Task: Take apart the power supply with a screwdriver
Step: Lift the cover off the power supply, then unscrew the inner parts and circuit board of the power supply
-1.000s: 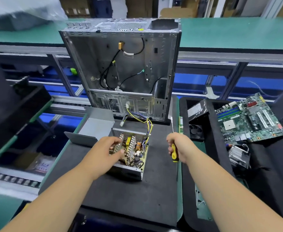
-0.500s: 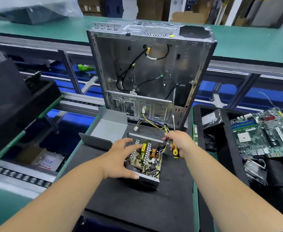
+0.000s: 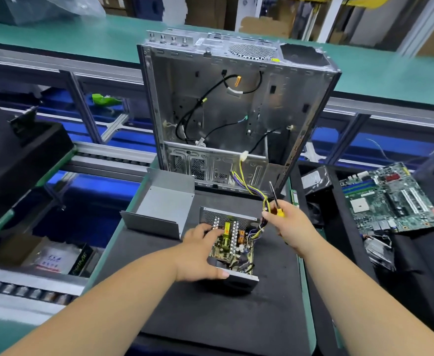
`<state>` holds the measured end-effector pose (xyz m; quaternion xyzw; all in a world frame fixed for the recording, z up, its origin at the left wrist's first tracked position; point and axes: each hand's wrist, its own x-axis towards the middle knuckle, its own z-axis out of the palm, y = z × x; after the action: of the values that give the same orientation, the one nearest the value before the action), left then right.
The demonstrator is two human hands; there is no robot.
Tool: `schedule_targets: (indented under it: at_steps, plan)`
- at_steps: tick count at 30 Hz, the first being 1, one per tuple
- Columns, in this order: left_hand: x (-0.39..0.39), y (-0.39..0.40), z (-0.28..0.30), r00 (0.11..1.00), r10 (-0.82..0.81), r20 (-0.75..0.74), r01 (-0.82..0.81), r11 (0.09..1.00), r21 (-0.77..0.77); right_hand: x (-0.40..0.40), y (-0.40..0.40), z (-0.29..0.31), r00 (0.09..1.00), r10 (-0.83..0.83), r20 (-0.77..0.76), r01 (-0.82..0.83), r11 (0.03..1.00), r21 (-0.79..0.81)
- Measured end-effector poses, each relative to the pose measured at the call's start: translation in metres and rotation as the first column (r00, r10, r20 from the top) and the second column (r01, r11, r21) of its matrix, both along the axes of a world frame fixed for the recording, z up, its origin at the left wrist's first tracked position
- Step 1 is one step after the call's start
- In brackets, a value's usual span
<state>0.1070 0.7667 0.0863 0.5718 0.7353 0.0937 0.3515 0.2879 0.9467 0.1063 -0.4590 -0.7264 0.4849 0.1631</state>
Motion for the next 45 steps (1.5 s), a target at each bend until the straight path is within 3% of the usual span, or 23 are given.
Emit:
schedule_targets:
  at_steps: [4, 9, 15, 18, 23, 27, 29, 32, 35, 42, 45]
  plan:
    - [0.000, -0.001, -0.001, 1.000, 0.002, 0.009, -0.002, 1.000, 0.025, -0.010, -0.014, 0.008, 0.990, 0.102, 0.094, -0.119, 0.973, 0.197]
    - [-0.002, -0.002, 0.001, 0.999, 0.012, -0.030, -0.010, 0.999, 0.042, -0.043, -0.030, 0.010, 0.872, 0.286, 0.398, -0.440, 0.814, 0.379]
    - [-0.015, -0.012, -0.001, 0.991, 0.062, 0.115, -0.080, 0.983, 0.167, -0.052, -0.040, 0.005, 0.869, 0.303, 0.391, -0.447, 0.820, 0.357]
    - [-0.024, -0.015, 0.002, 0.982, 0.088, 0.165, -0.121, 0.971, 0.205, -0.053, -0.043, 0.007, 0.826, 0.280, 0.489, -0.491, 0.783, 0.383]
    - [-0.032, -0.023, 0.010, 0.983, 0.132, 0.131, -0.160, 0.959, 0.234, -0.057, -0.051, 0.015, 0.681, 0.215, 0.700, -0.613, 0.690, 0.385]
    - [-0.033, -0.025, 0.018, 1.000, 0.021, -0.015, -0.014, 0.932, 0.362, -0.060, -0.057, 0.018, 0.565, 0.170, 0.807, -0.676, 0.656, 0.335]
    - [-0.032, -0.024, 0.019, 0.997, -0.037, -0.072, 0.058, 0.947, 0.315, -0.058, -0.057, 0.015, 0.542, 0.193, 0.818, -0.700, 0.643, 0.312]
    - [-0.026, -0.021, 0.018, 0.981, -0.088, -0.174, 0.129, 0.962, 0.242, -0.052, -0.052, 0.010, 0.613, 0.256, 0.748, -0.655, 0.693, 0.300]
    - [-0.024, -0.021, 0.019, 0.989, -0.073, -0.130, 0.105, 0.958, 0.265, -0.044, -0.044, 0.008, 0.740, 0.248, 0.625, -0.530, 0.788, 0.314]
    - [-0.020, -0.023, 0.025, 0.966, -0.091, -0.242, 0.164, 0.939, 0.302, -0.036, -0.038, 0.013, 0.843, 0.300, 0.447, -0.424, 0.882, 0.206]
    - [-0.020, -0.023, 0.030, 0.989, -0.023, -0.146, 0.078, 0.919, 0.385, -0.035, -0.036, 0.016, 0.881, 0.294, 0.371, -0.374, 0.913, 0.164]
